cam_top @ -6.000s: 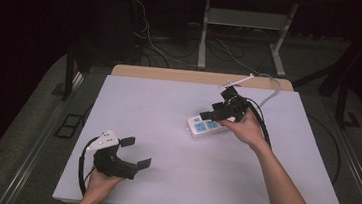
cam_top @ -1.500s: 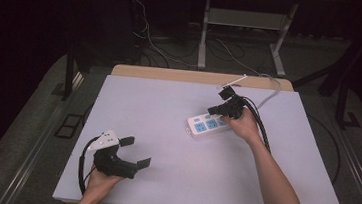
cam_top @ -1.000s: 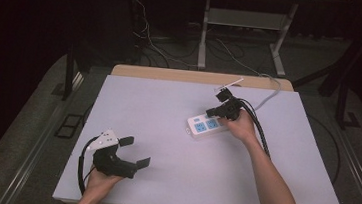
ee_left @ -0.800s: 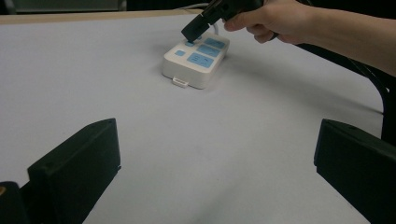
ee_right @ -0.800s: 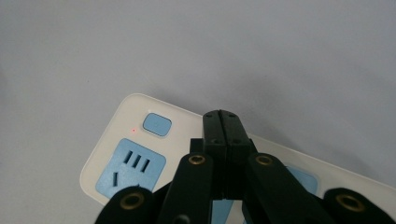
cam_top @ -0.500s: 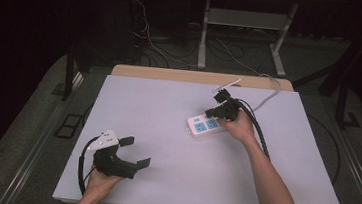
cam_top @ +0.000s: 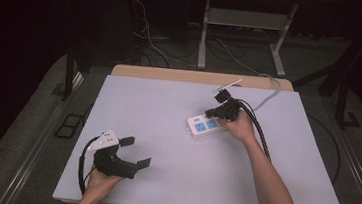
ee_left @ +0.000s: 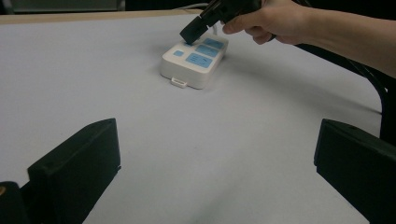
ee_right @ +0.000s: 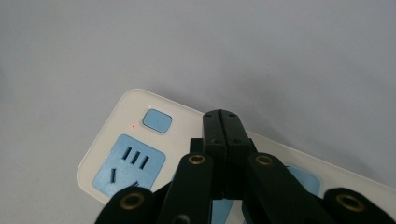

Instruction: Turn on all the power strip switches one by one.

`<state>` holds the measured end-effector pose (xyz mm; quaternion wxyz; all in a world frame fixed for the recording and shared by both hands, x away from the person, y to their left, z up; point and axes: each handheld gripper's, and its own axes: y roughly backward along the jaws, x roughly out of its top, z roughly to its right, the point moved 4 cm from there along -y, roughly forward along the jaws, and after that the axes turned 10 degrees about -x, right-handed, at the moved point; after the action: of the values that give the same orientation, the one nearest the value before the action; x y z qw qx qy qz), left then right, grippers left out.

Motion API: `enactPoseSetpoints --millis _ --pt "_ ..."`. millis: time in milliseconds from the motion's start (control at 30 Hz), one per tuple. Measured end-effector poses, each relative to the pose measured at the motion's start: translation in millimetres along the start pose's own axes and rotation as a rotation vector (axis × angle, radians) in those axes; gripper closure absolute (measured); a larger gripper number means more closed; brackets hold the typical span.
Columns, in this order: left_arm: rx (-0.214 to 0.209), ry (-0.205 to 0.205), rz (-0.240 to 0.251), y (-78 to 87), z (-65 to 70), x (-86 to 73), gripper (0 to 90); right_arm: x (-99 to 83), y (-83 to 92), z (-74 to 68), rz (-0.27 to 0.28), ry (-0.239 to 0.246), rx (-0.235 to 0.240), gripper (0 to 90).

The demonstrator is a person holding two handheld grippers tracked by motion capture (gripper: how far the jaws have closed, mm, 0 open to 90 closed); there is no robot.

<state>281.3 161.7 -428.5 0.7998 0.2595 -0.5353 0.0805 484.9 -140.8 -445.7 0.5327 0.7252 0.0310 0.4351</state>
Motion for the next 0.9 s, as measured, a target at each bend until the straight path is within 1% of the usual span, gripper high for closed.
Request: enactPoseSetpoints --millis 133,167,200,233,267,300,333,400,433,567,600,667,733,800,833,900 --pt "0.004 0.005 0.009 1.6 -1.2 0.5 0.0 -0.5 -0.4 -1.2 0.000 0.002 0.001 90.0" --pt "0.006 0.007 0.013 2.1 -1.5 0.7 0.0 -1.1 -1.9 -2.6 -0.001 -0.008 0.037 90.0" --pt "0.007 0.009 0.015 2.6 -1.6 0.7 0.0 -0.9 -2.8 -4.4 0.013 -0.002 0.025 90.0" --pt "0.008 0.009 0.014 3.1 -1.8 0.7 0.0 0.5 -3.8 -5.5 0.023 0.014 0.004 90.0" --pt "0.008 0.010 0.018 3.3 -1.8 0.8 0.0 2.3 -5.0 -6.5 0.027 0.023 -0.019 90.0" --pt "0.008 0.011 0.020 3.7 -1.8 0.9 0.0 3.8 -5.5 -7.3 0.021 0.024 -0.030 90.0" --pt "0.008 0.010 0.022 4.2 -1.8 0.9 0.0 4.2 -5.2 -7.4 0.011 0.023 -0.026 90.0" --pt "0.009 0.009 0.024 5.0 -2.0 0.9 0.0 3.1 -4.5 -7.3 0.013 0.040 -0.023 90.0" --pt "0.010 0.012 0.025 5.1 -2.5 0.7 0.0 2.9 -4.5 -7.4 0.011 0.028 -0.021 90.0" --pt "0.013 0.015 0.028 5.2 -3.1 1.3 0.0 3.1 -4.9 -8.5 0.015 0.047 -0.039 90.0" --pt "0.015 0.013 0.031 5.4 -2.5 1.4 0.0 2.7 -5.1 -8.4 0.019 0.043 -0.038 90.0" --pt "0.015 0.010 0.031 5.8 -1.2 1.3 0.0 1.2 -5.3 -6.5 0.029 0.018 -0.023 90.0" --pt "0.013 0.007 0.033 6.0 -0.7 1.2 0.0 -0.1 -5.4 -7.1 0.024 0.022 -0.031 90.0" --pt "0.012 0.008 0.033 6.0 -0.5 1.3 0.0 -1.5 -5.5 -6.3 0.038 0.005 -0.024 90.0" --pt "0.012 0.008 0.035 5.9 -0.3 1.4 0.0 -1.9 -5.2 -7.1 0.042 0.014 -0.034 90.0" --pt "0.011 0.009 0.032 5.2 -0.5 1.3 0.0 -3.0 -5.1 -6.8 0.052 0.005 -0.034 90.0"
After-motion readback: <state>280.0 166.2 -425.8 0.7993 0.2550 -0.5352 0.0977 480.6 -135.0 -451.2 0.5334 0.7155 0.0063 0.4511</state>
